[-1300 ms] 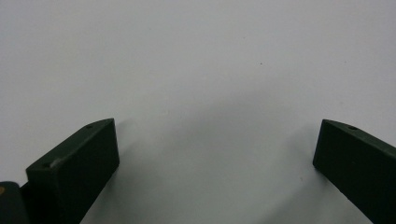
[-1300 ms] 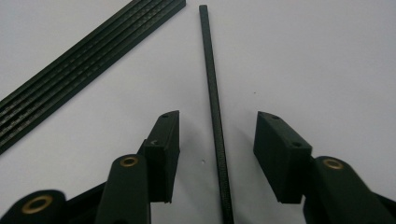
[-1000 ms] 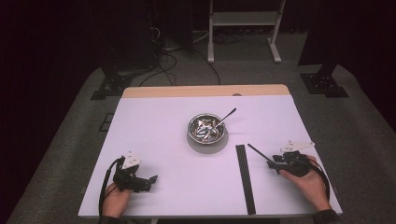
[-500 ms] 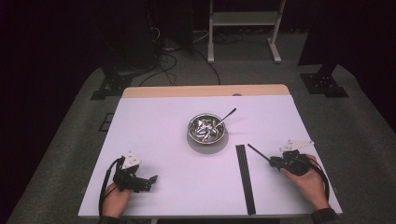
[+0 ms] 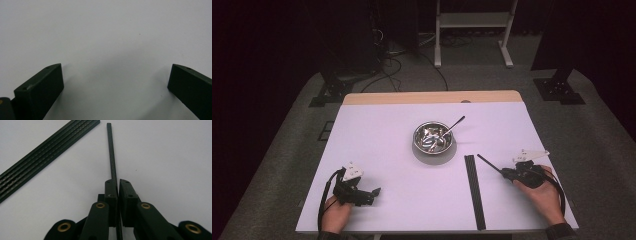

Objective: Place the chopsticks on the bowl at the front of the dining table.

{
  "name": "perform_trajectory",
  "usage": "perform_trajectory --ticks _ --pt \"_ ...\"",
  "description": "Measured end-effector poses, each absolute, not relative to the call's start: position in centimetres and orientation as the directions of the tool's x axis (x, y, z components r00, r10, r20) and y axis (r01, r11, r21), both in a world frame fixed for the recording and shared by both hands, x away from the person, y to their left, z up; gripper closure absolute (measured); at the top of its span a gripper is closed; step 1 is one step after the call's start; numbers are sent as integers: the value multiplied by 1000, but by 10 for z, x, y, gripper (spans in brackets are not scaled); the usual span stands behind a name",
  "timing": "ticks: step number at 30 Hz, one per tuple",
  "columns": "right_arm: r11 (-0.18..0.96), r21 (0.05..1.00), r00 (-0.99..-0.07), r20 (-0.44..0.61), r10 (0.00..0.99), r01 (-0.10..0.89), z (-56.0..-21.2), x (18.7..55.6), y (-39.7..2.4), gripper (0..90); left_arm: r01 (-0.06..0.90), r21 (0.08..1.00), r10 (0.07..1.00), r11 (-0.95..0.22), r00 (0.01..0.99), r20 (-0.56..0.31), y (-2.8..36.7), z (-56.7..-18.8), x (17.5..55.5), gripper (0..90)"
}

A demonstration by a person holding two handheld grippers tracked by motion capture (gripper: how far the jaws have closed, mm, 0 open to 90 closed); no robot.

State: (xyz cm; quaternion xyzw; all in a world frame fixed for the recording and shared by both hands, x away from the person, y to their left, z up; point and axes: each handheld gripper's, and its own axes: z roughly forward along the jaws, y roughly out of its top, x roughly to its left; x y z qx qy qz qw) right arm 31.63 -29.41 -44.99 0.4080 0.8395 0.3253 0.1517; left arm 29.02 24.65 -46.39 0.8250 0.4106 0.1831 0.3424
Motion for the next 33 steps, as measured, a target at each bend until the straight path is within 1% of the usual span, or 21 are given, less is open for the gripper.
perform_trajectory --ticks 8,20,33 --pt "449 663 -613 20 790 600 -449 316 -295 853 552 715 803 -429 596 22 247 -464 290 0" --pt "431 675 -611 38 790 598 -445 315 -297 854 551 716 803 -429 596 22 246 -464 290 0" --pt "414 707 -613 35 789 574 -429 312 -296 854 551 716 803 -429 596 23 247 -464 290 0"
